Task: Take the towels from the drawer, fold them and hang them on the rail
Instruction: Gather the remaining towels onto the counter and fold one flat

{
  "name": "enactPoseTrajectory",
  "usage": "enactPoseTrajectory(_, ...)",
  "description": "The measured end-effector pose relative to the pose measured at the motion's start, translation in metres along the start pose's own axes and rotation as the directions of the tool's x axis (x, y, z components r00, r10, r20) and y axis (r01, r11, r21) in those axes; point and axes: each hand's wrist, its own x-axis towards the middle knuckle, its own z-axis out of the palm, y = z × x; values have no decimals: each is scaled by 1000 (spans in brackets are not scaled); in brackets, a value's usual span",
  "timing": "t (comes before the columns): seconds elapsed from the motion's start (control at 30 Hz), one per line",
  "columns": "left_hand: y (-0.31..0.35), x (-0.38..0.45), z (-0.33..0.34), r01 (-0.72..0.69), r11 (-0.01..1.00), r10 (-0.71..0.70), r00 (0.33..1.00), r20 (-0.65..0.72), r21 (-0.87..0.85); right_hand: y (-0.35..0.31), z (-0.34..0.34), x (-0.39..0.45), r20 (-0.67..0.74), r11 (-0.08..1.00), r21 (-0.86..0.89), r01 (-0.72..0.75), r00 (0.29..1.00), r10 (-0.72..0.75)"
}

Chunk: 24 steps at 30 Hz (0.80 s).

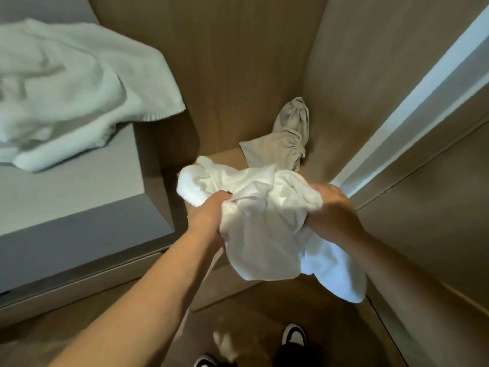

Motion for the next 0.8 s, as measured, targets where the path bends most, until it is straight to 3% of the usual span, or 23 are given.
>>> enactPoseTrajectory(0.1, 29, -36, -10, -36, 999, 39, 996, 81, -34, -32, -32, -4, 79, 985, 68, -159, 985, 153)
enactPoseTrajectory(0.53, 142, -131, -42, -297, 954, 287, 945, 158, 37, -129, -135, 13, 25, 980, 159, 121, 992, -126)
enactPoseTrajectory(0.67, 184, -147, -41, -431, 902, 423, 891, 162, 15, -147, -164, 52, 14, 975, 83, 206, 978, -208)
enactPoseTrajectory(0.8, 235, -164, -46, -600, 797, 596, 800, 74, 75, -171, -189, 86, 4, 952, 22, 306, 952, -306)
